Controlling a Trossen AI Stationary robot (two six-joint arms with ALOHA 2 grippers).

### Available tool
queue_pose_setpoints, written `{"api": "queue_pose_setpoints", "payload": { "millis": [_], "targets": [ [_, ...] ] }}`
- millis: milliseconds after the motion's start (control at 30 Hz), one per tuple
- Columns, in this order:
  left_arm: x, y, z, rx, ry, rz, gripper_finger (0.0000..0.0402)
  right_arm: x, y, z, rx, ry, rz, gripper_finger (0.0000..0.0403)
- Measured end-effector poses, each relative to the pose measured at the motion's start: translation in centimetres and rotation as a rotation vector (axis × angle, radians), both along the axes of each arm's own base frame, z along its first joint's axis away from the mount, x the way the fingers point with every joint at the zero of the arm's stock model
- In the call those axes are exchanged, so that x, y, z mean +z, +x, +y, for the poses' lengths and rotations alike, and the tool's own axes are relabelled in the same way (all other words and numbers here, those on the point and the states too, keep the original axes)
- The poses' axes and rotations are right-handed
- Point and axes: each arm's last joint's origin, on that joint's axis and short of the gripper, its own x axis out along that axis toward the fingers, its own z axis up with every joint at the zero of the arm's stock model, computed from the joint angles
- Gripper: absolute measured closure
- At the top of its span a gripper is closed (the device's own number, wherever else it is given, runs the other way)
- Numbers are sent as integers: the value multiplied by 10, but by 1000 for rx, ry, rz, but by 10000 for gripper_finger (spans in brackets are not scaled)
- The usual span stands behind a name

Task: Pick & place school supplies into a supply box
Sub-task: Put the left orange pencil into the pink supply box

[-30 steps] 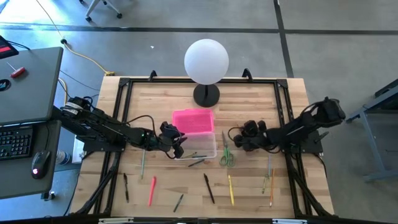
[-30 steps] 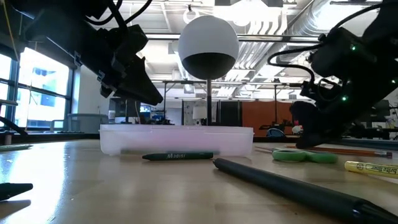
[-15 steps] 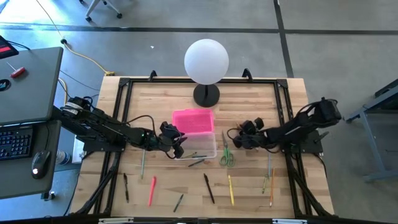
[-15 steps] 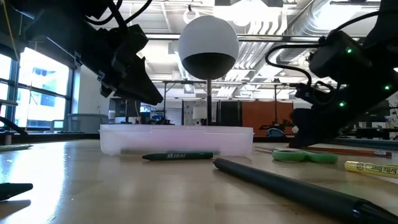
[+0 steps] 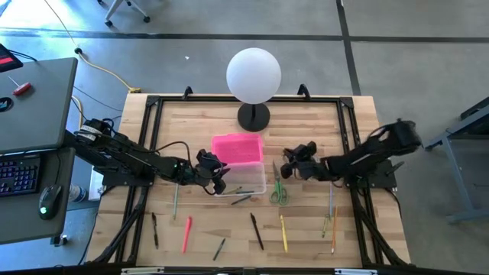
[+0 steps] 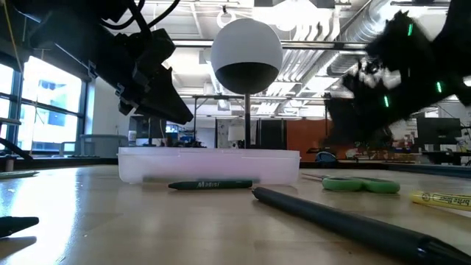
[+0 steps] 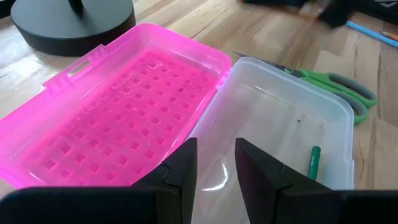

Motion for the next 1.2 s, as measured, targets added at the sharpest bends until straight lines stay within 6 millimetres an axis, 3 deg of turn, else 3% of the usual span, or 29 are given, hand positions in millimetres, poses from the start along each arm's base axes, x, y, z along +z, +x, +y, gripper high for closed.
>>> {"api": "queue_pose_setpoints", "payload": {
  "millis": [233, 400, 500, 633, 833, 1000, 1200],
  "targets": [
    [15, -7, 2, -57, 39, 3, 263, 85, 35, 10, 254, -210, -107, 400],
    [44, -34, 9, -33, 58, -5, 263, 110, 73, 18, 362, -252, 37, 402],
    [60, -55, 16, 0, 84, -1, 263, 107, 104, 22, 414, -236, 139, 402],
    [80, -81, 26, 84, 119, -62, 263, 85, 151, 26, 597, -182, 213, 403],
    [93, -101, 32, 130, 76, -132, 263, 60, 207, 30, 739, -230, 264, 403],
    [90, -104, 33, 131, 78, -103, 263, 47, 234, 25, 756, -231, 260, 402],
    [90, -103, 32, 124, 75, -97, 263, 26, 243, 15, 753, -211, 302, 382]
  ]
}}
